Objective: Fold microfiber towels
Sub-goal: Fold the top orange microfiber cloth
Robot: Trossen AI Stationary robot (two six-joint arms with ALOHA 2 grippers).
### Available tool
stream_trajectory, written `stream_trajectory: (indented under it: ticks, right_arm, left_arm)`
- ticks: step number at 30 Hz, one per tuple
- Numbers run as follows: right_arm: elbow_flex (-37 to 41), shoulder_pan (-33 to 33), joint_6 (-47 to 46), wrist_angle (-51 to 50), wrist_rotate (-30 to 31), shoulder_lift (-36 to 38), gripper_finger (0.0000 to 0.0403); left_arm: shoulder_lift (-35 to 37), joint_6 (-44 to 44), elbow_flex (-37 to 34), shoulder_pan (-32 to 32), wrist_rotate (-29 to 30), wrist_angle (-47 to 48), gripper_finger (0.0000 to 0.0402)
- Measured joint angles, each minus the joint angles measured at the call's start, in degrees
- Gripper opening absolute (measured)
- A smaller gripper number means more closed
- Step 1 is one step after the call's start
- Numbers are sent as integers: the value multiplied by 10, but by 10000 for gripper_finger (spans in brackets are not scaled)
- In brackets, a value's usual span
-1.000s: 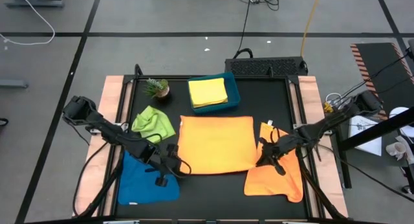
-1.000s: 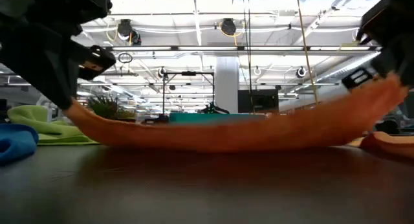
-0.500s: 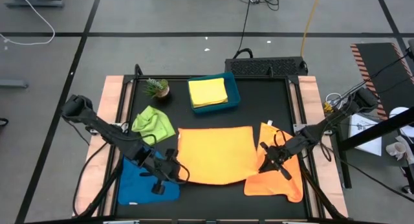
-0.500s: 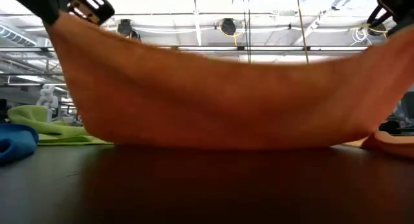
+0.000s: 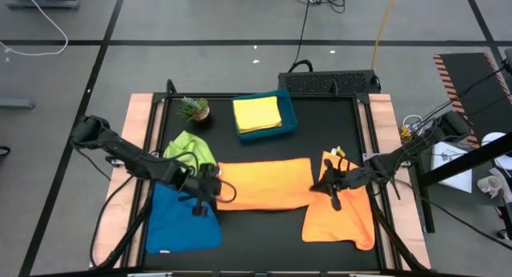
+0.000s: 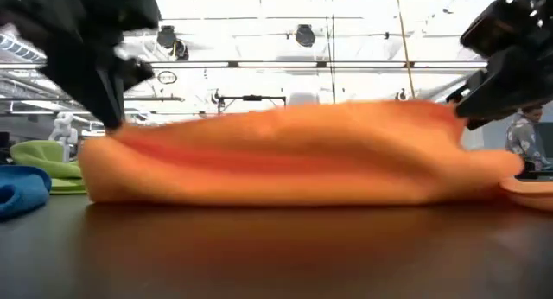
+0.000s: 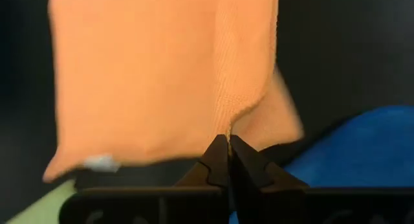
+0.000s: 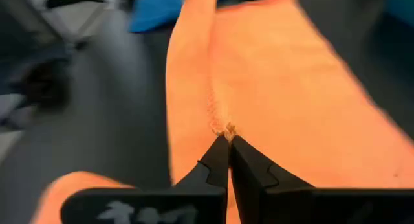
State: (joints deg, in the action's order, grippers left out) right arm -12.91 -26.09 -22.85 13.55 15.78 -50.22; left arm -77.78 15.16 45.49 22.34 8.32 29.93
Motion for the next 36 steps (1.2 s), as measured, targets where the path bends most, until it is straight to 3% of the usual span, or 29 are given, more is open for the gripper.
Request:
stream_trajectory:
  ticks: [13, 21, 24, 31, 36]
  right_arm:
    - [0, 70, 18, -24, 53, 0, 0]
    - [1, 91, -12, -84, 143, -1, 0]
    - [4, 100, -25, -97, 145, -1, 0]
    - [62, 119, -35, -26, 141, 0, 0]
    - [113, 126, -35, 96, 117, 0, 1]
  left_arm:
    - [20, -60, -23, -86, 11, -21, 2]
    - [21, -93, -22, -127, 52, -26, 3]
    - [15, -98, -22, -143, 52, -26, 3]
    - [-17, -102, -22, -174, 52, -33, 6]
    - [-46, -88, -23, -181, 52, -39, 4]
